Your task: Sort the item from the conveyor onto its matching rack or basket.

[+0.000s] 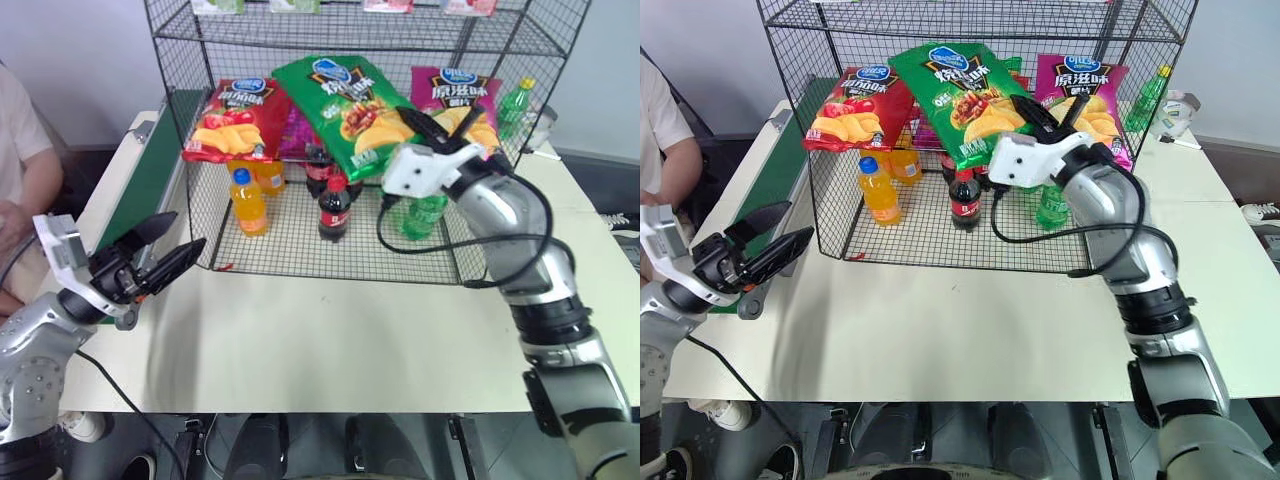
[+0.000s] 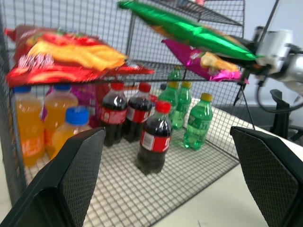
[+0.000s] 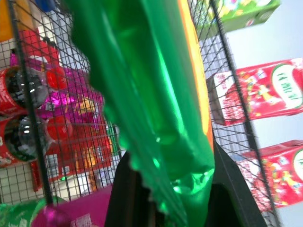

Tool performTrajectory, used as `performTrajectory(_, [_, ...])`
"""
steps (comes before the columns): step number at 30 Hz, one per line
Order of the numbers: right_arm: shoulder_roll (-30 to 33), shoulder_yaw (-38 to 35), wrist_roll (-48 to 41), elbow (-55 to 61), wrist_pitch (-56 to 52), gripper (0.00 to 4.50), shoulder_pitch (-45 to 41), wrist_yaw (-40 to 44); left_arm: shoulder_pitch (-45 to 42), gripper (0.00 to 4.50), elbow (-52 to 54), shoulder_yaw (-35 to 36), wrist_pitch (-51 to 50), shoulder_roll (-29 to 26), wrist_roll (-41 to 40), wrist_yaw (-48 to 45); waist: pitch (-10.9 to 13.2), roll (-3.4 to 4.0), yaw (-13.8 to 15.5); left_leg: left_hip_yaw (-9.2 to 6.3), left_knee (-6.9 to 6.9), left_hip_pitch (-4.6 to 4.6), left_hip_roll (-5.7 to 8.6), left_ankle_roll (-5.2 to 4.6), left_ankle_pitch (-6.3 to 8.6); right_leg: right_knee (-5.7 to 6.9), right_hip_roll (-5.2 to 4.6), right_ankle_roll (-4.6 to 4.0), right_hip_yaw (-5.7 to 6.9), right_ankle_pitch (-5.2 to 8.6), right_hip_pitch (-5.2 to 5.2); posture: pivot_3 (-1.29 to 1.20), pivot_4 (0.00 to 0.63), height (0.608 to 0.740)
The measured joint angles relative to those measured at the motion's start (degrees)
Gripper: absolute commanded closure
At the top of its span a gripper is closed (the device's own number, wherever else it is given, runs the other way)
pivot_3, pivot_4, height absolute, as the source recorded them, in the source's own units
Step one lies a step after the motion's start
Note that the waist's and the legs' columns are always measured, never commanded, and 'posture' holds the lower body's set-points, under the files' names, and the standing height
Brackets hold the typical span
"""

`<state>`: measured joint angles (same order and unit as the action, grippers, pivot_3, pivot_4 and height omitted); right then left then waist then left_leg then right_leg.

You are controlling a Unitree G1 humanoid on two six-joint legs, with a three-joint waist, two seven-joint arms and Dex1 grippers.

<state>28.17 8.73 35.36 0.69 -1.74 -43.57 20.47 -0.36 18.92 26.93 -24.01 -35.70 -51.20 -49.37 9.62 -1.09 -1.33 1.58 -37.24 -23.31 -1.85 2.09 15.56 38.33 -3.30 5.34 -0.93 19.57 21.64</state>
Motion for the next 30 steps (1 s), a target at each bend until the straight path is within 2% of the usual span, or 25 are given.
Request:
performTrajectory(13, [-6.5,2.4,2.3,-2.0,-16.5,4.29,-0.3,-1.6,0.5,0.00,2.1,-3.3,4.3,-0.2,7.1,-0.4,0.0,0.00,0.1,0.02,0.00,-0.09,0.02,0.00,0.00,0.14,0.00,0.00,-0.02,0.00,0.16,0.00,0.150,0.739])
performTrajectory(30, [-8.5,4.7,2.7,-4.4,-20.8,4.29,-2.3,-3.8,0.2,0.00,2.0,-5.9,7.1,0.3,10.8,-1.4,0.0,0.00,-0.5,0.03,-0.01,-0.09,0.01,0.02,-0.01,0.27,0.03,0.00,-0.05,0.00,0.22,0.00,0.150,0.739])
